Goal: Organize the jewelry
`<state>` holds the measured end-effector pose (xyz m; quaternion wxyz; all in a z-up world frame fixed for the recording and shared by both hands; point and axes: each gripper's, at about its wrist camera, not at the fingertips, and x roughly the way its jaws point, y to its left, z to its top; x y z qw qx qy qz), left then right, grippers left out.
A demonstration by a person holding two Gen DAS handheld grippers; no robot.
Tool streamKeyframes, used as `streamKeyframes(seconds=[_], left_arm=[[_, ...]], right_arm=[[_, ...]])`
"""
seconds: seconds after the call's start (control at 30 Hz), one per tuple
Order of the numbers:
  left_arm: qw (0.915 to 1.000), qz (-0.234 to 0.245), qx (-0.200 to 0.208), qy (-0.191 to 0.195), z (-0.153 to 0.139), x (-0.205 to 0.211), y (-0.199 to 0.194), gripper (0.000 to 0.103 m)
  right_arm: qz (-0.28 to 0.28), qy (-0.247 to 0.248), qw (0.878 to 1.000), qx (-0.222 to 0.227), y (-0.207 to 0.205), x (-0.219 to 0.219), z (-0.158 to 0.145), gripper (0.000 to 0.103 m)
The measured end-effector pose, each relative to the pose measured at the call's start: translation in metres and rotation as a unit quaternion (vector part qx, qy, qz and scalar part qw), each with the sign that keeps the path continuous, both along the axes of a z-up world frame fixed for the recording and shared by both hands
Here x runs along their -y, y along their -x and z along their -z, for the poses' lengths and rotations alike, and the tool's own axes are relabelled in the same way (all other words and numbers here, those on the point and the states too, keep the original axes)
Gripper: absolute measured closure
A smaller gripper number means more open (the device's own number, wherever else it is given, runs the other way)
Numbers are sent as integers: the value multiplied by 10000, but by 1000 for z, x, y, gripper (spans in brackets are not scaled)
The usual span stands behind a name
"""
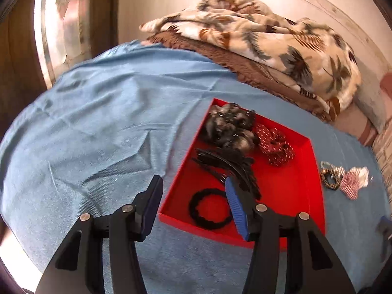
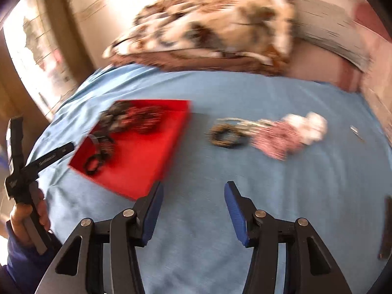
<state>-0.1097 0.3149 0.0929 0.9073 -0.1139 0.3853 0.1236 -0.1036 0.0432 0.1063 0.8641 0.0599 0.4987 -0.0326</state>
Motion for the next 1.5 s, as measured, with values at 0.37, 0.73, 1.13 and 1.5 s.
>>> streamKeyframes(seconds=[0.37,0.73,1.13,1.5], left_arm=[[9984,-179,-99,-532,13,21,-2,42],[9977,-253,-235,-578,20,23,0,42],[9977,-258,-254,-582,21,22,-1,41],[9978,-276,-252,-544,21,21,-1,41]], right_arm=[[853,-247,9960,121,65,75,-18,47],[1235,-541,9909,-7,94,101,-1,46],[1108,-529,9924,-56,92,89,6,44],[1057,-566,9927,-123,86,81,13,43]])
